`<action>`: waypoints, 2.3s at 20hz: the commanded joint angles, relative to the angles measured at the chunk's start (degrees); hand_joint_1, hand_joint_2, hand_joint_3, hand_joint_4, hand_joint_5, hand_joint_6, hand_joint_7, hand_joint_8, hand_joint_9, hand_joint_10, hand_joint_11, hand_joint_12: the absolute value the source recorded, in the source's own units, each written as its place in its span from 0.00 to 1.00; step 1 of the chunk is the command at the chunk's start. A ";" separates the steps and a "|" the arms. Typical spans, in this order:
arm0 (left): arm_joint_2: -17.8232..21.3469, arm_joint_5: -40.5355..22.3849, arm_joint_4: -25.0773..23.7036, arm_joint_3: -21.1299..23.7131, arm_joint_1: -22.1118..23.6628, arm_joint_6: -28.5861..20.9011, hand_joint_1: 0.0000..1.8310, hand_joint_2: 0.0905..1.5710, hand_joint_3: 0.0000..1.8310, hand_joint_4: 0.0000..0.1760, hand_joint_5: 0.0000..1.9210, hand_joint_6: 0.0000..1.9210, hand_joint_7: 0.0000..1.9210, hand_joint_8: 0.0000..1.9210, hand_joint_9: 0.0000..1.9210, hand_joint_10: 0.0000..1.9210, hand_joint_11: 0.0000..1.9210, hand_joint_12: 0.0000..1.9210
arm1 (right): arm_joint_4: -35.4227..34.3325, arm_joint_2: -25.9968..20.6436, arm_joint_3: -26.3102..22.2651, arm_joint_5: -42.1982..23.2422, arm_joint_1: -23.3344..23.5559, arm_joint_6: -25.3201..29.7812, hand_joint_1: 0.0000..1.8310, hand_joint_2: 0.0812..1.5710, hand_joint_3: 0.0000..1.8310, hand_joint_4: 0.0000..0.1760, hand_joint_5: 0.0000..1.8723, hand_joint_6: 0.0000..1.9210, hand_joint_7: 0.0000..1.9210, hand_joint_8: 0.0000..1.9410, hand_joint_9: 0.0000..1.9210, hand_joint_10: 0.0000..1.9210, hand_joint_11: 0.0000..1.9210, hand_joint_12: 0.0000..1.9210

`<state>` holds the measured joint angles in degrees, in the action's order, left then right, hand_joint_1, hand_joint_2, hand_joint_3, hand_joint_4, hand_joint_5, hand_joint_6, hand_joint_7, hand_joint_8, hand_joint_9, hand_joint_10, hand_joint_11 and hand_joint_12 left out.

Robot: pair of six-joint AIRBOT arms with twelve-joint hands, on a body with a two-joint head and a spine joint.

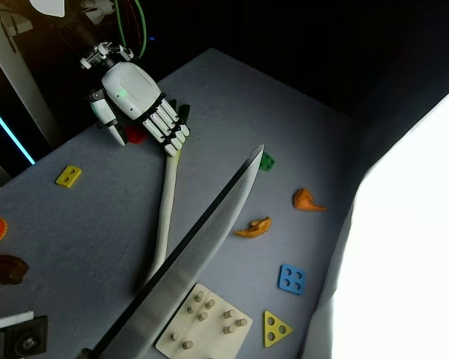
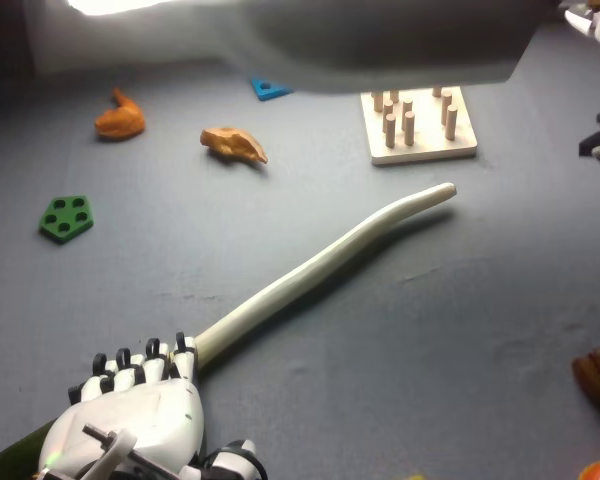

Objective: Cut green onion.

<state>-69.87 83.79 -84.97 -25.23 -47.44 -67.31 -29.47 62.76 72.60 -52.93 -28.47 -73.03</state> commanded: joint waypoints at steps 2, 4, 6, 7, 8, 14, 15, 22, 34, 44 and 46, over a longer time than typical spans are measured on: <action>-0.76 2.87 -2.49 -0.21 -0.48 -0.31 0.18 0.89 0.00 0.00 0.00 0.00 0.00 0.00 0.00 0.00 0.00 0.00 | -1.02 -1.64 -3.56 -9.64 0.05 -2.95 0.86 0.69 0.00 0.98 0.61 1.00 0.74 1.00 0.75 1.00 0.77 1.00; -1.12 2.87 -1.77 -0.11 -0.87 -0.99 0.18 0.89 0.00 0.00 0.00 0.00 0.00 0.00 0.00 0.00 0.00 0.00 | -4.65 -2.81 -8.07 -11.49 -0.27 -6.02 0.86 0.70 0.00 1.00 0.63 1.00 0.75 1.00 0.76 1.00 0.78 1.00; -1.21 2.87 -1.32 -0.05 -1.01 -1.05 0.17 0.89 0.00 0.00 0.00 0.00 0.00 0.00 0.00 0.00 0.00 0.00 | -5.54 -3.12 -10.83 -12.95 -0.79 -7.65 0.86 0.70 0.00 1.00 0.65 1.00 0.74 1.00 0.75 1.00 0.77 1.00; -1.21 2.87 -1.27 -0.05 -1.03 -1.05 0.18 0.89 0.00 0.00 0.00 0.00 0.00 0.00 0.00 0.00 0.00 0.00 | -6.63 -3.12 -12.16 -13.70 -0.93 -8.67 0.87 0.70 0.00 1.00 0.65 1.00 0.74 1.00 0.75 1.00 0.77 1.00; -1.21 2.87 -1.26 -0.08 -1.03 -1.05 0.17 0.90 0.00 0.00 0.00 0.00 0.00 0.00 0.00 0.00 0.00 0.00 | -8.66 -3.09 -13.42 -13.74 -0.91 -9.78 0.87 0.70 0.00 1.00 0.65 1.00 0.74 1.00 0.75 1.00 0.77 1.00; -1.15 2.88 -1.27 0.12 -0.84 -1.05 0.17 0.90 0.00 0.00 0.00 0.00 0.00 0.00 0.00 0.00 0.00 0.00 | -17.49 -1.14 -16.26 -11.37 -0.87 -15.69 0.87 0.69 0.00 1.00 0.66 1.00 0.76 1.00 0.77 1.00 0.80 1.00; -1.16 2.88 -1.30 0.13 -0.63 -1.05 0.17 0.90 0.00 0.00 0.00 0.00 0.00 0.00 0.00 0.00 0.00 0.00 | -18.41 -0.49 -16.25 -11.00 -0.96 -16.40 0.86 0.69 0.00 1.00 0.65 1.00 0.76 1.00 0.77 1.00 0.80 1.00; -1.19 2.88 -1.58 0.29 -0.42 -1.05 0.19 0.89 0.00 0.00 0.00 0.00 0.00 0.00 0.00 0.00 0.00 0.00 | -20.62 2.92 -15.73 -11.38 -1.89 -19.42 0.87 0.69 0.00 1.00 0.66 1.00 0.76 1.00 0.76 1.00 0.79 1.00; -1.18 2.88 -1.90 0.18 -0.49 -1.05 0.19 0.91 0.00 0.00 0.00 0.00 0.00 0.00 0.00 0.00 0.00 0.00 | -20.65 5.49 -14.79 -10.75 -2.63 -22.81 0.83 0.71 0.01 1.00 0.64 1.00 0.75 1.00 0.77 1.00 0.80 1.00; -1.19 2.87 -2.32 0.21 -0.49 -1.05 0.18 0.92 0.00 0.00 0.00 0.00 0.00 0.00 0.00 0.00 0.00 0.00 | -25.01 6.69 -16.01 -12.92 -2.83 -26.36 0.84 0.71 0.01 1.00 0.63 1.00 0.74 1.00 0.77 1.00 0.80 1.00; -1.19 2.87 -2.32 0.20 -0.49 -1.05 0.19 0.91 0.00 0.00 0.00 0.00 0.00 0.00 0.00 0.00 0.00 0.00 | -25.03 6.82 -16.00 -12.88 -3.31 -26.56 0.84 0.71 0.00 1.00 0.63 1.00 0.74 1.00 0.77 1.00 0.80 1.00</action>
<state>-70.61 84.71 -85.27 -25.17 -47.86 -68.42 -58.28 69.78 56.47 -60.51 -32.12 -99.72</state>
